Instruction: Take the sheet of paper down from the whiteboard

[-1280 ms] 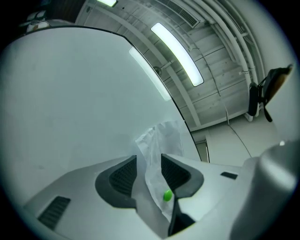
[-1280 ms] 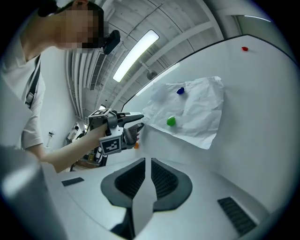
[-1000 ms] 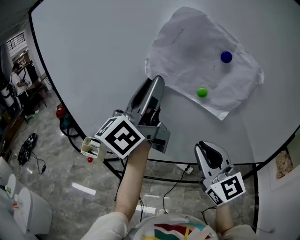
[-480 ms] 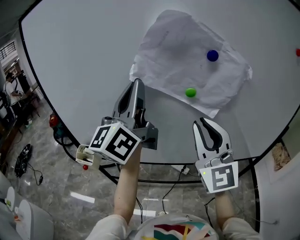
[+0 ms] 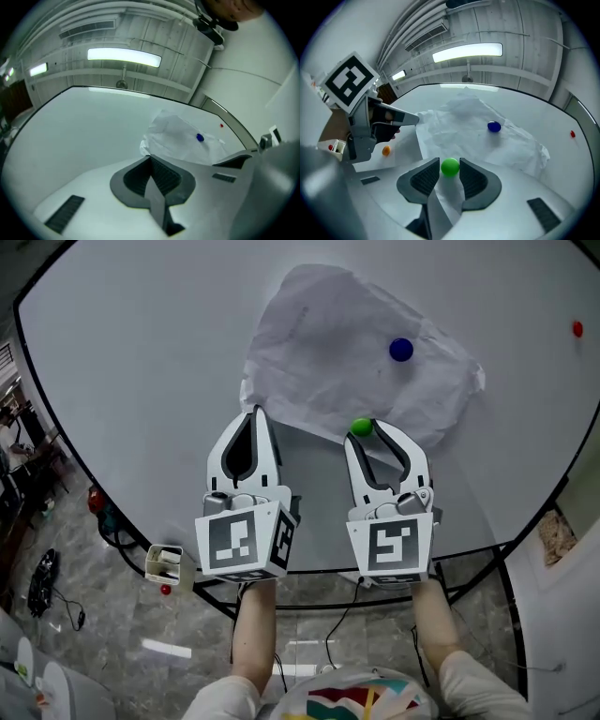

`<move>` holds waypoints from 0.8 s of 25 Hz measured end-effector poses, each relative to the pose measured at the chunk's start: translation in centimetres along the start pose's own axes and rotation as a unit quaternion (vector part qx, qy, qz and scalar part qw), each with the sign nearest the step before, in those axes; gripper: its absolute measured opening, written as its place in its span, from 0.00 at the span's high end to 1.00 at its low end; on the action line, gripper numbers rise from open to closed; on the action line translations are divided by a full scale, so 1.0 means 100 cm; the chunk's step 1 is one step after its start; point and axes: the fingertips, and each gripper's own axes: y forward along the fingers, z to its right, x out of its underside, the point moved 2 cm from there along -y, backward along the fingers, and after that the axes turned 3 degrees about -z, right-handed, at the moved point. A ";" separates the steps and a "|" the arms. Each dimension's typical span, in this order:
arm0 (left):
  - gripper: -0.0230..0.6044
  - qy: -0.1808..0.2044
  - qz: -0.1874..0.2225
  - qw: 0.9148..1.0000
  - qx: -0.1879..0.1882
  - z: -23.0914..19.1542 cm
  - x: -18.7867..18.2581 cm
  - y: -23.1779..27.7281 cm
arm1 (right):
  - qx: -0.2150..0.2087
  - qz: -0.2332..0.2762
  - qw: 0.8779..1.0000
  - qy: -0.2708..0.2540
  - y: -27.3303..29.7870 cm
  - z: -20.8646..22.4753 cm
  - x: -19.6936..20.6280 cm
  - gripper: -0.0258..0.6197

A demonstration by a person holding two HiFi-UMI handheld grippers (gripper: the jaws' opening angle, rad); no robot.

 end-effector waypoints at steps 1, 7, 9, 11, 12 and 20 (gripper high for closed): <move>0.89 0.015 0.001 1.000 -0.006 0.001 0.000 0.000 | 0.004 -0.003 1.000 0.009 0.002 0.000 0.001 0.78; 0.89 0.051 0.001 0.998 -0.021 0.003 0.001 0.004 | 0.030 -0.013 0.999 0.042 0.005 0.003 0.005 0.78; 0.89 0.053 -0.001 0.998 -0.025 0.003 0.002 0.004 | 0.030 -0.009 0.998 0.046 0.004 0.002 0.006 0.78; 0.89 0.049 -0.002 0.998 -0.026 0.002 0.002 0.004 | 0.025 -0.015 0.998 0.052 0.002 -0.002 0.011 0.78; 0.89 0.049 -0.002 0.998 -0.026 0.002 0.003 0.004 | 0.022 -0.016 0.998 0.048 0.001 -0.004 0.013 0.78; 0.89 0.049 0.005 0.998 -0.027 0.003 0.003 0.005 | -0.006 -0.056 0.997 0.050 -0.010 -0.036 0.049 0.78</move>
